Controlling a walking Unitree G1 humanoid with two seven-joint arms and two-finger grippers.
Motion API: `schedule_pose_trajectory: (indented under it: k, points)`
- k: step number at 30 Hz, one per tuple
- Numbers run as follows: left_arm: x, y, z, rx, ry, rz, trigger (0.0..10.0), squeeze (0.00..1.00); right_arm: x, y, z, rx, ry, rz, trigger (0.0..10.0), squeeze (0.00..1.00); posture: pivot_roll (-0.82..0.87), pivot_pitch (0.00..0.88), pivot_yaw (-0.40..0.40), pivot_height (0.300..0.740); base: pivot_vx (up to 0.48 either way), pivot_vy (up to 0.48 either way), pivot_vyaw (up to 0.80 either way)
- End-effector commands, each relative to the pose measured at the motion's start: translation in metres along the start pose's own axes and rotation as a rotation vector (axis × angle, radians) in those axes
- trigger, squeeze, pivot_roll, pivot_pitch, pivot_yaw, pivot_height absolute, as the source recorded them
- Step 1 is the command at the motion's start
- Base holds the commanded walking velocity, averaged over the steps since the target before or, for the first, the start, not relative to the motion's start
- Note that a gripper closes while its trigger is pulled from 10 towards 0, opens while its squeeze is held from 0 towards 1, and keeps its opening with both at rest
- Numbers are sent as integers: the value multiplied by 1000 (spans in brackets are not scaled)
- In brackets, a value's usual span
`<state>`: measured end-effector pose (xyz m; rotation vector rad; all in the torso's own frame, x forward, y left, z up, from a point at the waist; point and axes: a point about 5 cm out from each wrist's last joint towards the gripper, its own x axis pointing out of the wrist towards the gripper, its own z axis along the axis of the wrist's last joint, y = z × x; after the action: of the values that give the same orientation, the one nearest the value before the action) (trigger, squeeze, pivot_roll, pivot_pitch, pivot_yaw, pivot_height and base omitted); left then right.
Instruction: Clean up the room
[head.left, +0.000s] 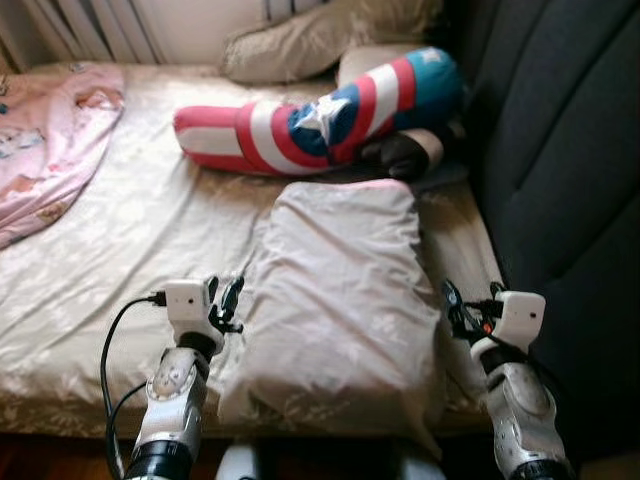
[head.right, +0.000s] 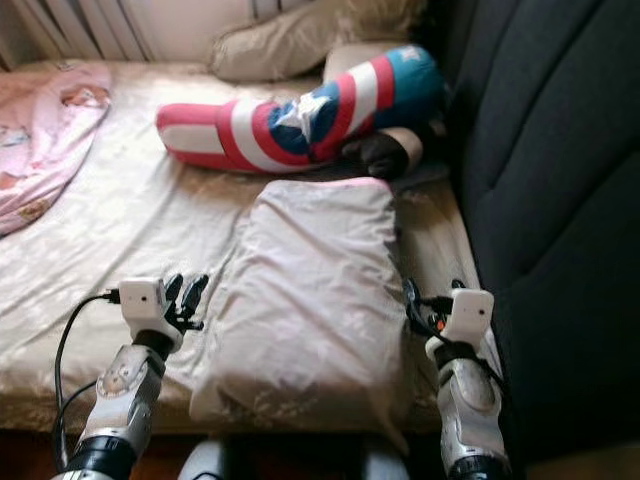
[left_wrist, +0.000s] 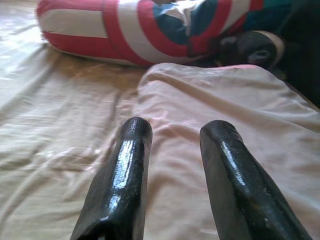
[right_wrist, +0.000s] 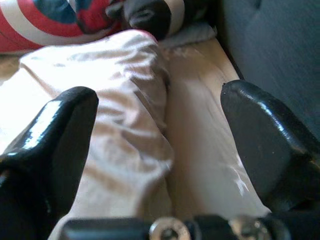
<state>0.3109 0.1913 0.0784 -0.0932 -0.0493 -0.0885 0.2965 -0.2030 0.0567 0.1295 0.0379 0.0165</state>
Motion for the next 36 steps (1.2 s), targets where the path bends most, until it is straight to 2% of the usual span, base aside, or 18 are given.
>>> schedule_pose_trajectory:
  k: [1,7,13,17,23,34,36]
  points:
    - [-1,2,1,-3,1,8,10000,0,0,1,0,-5,6,14,10000,0,-26,140,3,647,0,0,0]
    - [1,2,1,-2,13,9,10000,0,0,6,-2,9,21,50,10000,0,-29,136,4,647,0,0,0]
    - [1,2,2,-1,16,10,10000,0,-2,11,-5,-20,42,94,10000,0,-25,136,4,647,126,0,0]
    - [1,3,2,-1,19,10,10000,0,-1,14,-5,-35,40,125,10000,0,-27,134,5,647,269,0,717]
    - [2,3,3,-3,19,9,10000,0,-2,13,-8,-5,57,107,10000,0,-26,132,7,647,302,0,210]
    - [3,2,3,0,22,2,10000,0,0,14,-10,-13,80,100,10000,0,-25,136,13,647,316,0,0]
    - [3,2,4,0,21,-3,10000,0,3,16,-14,-31,128,107,10000,0,-24,139,14,647,148,0,0]
